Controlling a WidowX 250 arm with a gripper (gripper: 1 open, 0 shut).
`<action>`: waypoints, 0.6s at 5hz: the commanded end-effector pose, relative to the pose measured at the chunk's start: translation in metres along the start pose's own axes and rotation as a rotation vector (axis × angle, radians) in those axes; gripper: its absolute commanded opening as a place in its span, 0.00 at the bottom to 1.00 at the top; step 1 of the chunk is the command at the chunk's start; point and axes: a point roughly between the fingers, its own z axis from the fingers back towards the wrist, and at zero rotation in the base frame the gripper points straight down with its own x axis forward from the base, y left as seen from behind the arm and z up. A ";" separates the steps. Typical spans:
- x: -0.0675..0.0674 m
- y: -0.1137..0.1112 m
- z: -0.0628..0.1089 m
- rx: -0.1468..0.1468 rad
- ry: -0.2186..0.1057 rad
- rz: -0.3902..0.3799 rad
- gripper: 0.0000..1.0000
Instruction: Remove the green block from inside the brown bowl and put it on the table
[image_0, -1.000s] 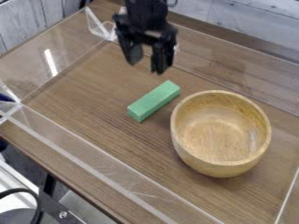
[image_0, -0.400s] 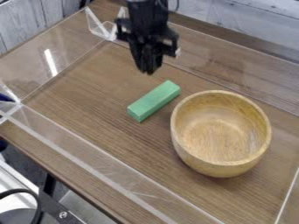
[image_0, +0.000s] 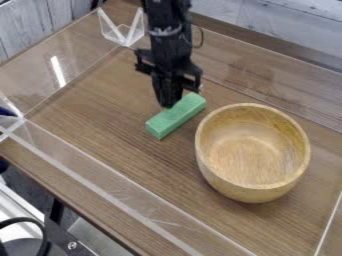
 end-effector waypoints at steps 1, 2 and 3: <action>0.010 0.002 0.001 0.019 -0.028 -0.008 0.00; 0.013 0.002 -0.003 0.019 -0.022 -0.006 0.00; 0.014 0.002 -0.005 0.017 -0.018 -0.006 0.00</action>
